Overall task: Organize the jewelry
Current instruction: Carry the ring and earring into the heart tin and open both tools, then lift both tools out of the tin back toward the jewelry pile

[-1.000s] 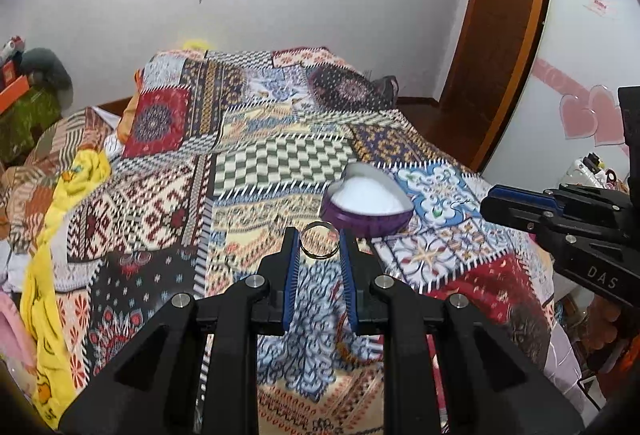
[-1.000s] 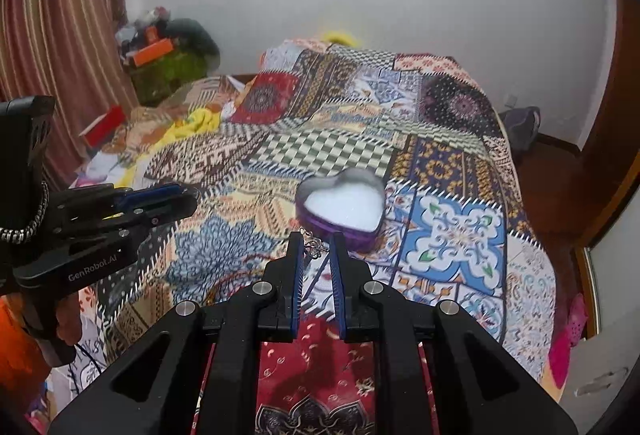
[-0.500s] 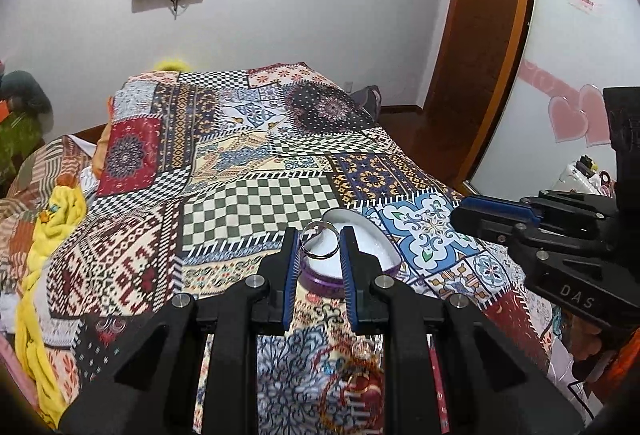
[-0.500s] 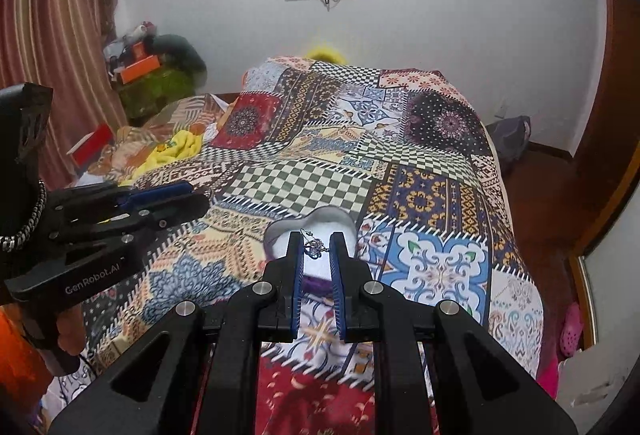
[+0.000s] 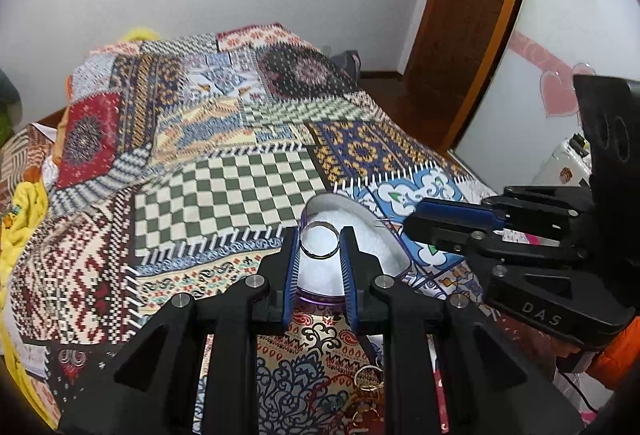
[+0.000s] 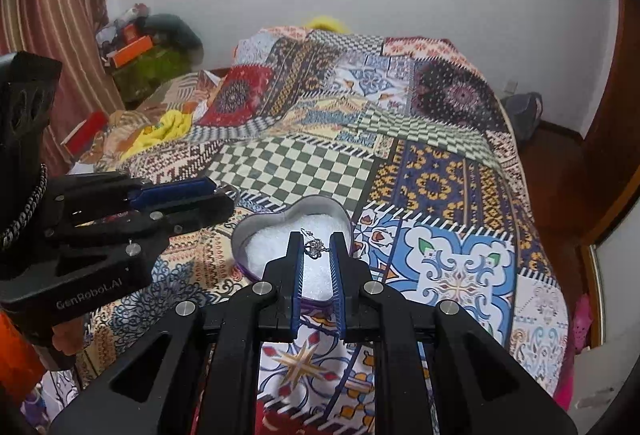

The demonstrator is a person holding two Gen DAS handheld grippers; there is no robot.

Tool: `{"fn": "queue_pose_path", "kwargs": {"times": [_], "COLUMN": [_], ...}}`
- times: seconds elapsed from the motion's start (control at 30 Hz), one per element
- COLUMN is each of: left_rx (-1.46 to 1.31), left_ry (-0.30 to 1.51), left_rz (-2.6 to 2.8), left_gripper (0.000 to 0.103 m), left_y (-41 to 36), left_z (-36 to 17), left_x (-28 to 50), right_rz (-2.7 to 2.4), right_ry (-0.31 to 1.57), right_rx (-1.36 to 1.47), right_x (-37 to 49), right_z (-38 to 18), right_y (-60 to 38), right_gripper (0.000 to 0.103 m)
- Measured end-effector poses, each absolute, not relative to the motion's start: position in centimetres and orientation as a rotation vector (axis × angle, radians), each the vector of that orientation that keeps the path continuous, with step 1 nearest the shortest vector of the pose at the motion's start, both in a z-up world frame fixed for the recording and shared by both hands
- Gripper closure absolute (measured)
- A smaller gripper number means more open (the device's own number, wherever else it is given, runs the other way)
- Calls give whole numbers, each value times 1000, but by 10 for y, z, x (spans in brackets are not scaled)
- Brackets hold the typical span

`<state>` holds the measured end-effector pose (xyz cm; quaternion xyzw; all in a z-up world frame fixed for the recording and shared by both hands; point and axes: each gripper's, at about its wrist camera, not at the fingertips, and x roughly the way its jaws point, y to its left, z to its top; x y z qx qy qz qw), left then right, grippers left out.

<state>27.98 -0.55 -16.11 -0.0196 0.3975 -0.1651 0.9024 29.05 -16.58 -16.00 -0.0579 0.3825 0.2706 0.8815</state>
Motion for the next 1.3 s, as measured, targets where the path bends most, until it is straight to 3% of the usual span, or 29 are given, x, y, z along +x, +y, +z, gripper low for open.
{"fn": "queue_pose_path", "kwargs": {"times": [1.03,1.3], "left_rx": [9,0], "left_ry": [898,871], "left_rz": [-367,-336], "left_gripper": [84,83], "left_y": [-12,-3], "left_z": [-181,-165], "left_x": [298,283], "right_rz": [642,619], "right_ry": [926,913], "right_rx": [-261,-253], "right_x": [314,307], "right_z": [-197,-184], "right_y": [-147,-150], "right_gripper": [91,82]}}
